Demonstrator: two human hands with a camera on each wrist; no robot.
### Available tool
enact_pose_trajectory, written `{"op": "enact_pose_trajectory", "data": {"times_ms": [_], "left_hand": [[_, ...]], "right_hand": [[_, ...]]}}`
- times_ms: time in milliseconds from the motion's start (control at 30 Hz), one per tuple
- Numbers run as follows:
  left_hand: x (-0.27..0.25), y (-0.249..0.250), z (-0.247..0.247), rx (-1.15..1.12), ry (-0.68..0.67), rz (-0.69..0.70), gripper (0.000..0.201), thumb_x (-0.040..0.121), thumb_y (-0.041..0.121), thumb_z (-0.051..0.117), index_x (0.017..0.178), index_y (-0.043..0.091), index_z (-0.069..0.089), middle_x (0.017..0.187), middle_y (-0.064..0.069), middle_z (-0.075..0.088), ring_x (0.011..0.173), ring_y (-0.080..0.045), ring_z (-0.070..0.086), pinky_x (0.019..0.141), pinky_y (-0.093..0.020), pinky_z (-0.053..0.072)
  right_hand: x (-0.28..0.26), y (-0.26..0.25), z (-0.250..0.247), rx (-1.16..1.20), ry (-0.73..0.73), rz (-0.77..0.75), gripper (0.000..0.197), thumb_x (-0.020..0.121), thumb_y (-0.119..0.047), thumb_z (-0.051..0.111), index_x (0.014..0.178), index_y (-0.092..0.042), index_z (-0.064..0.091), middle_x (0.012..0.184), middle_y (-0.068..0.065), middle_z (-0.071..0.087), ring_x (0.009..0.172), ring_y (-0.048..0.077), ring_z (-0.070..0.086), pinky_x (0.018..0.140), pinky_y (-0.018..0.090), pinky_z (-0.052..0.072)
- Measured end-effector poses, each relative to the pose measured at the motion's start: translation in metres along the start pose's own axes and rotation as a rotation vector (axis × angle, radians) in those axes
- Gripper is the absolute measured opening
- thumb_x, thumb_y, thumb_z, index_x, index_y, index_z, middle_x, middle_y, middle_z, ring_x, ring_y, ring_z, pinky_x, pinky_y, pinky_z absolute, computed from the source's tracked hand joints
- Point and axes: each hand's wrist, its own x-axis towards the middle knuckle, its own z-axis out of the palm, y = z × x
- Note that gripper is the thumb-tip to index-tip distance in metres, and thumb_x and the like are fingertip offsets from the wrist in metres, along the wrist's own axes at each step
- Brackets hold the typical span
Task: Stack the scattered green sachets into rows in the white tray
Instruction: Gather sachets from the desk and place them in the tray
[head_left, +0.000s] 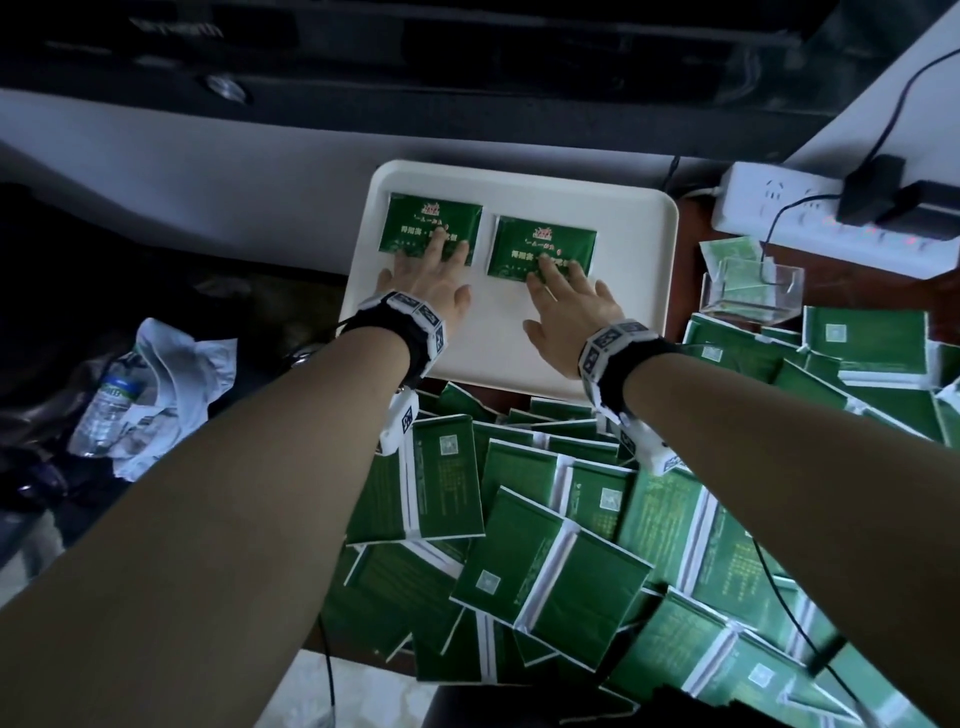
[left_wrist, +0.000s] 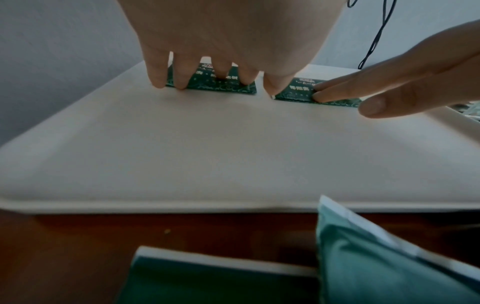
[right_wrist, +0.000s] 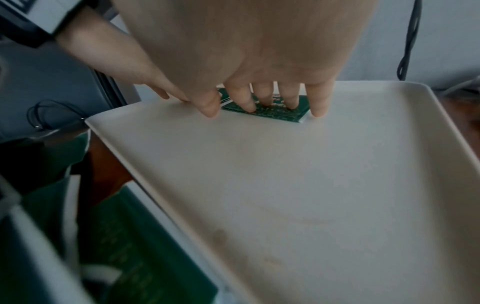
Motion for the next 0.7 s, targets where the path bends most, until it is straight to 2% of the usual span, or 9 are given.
{"op": "enact_pose_trajectory", "data": {"times_ms": [100,400,700], "left_hand": [[0.006,-0.003,-0.005,-0.005,-0.004,0.004,0.061,0.104,0.041,0.029,0.157,0.032,0.000,0.164,0.004,-0.014,0.148,-0.043,0.010,0.115,-0.060,0.021],[0.015,-0.009,-0.008,0.008,0.014,0.005,0.061,0.103,0.039,0.028,0.156,0.033,-0.001,0.164,0.005,-0.014,0.148,-0.041,0.010,0.111,-0.058,0.032],[0.020,-0.012,-0.007,0.006,0.040,0.008,0.062,0.102,0.039,0.030,0.156,0.034,-0.001,0.164,0.007,-0.013,0.148,-0.039,0.010,0.110,-0.060,0.032]], "right_hand": [[0.005,-0.002,-0.002,0.008,0.012,0.008,0.066,0.104,-0.044,0.026,0.159,-0.018,-0.001,0.164,0.000,-0.015,0.152,0.030,-0.004,0.122,0.052,0.011],[0.019,-0.005,-0.005,0.010,0.039,0.018,0.066,0.104,-0.043,0.027,0.158,-0.017,0.000,0.165,0.001,-0.014,0.151,0.033,-0.003,0.121,0.054,0.013],[0.027,-0.005,-0.013,0.005,0.042,0.023,0.067,0.104,-0.043,0.029,0.158,-0.017,0.000,0.165,0.001,-0.014,0.151,0.033,-0.003,0.120,0.055,0.013]]}}
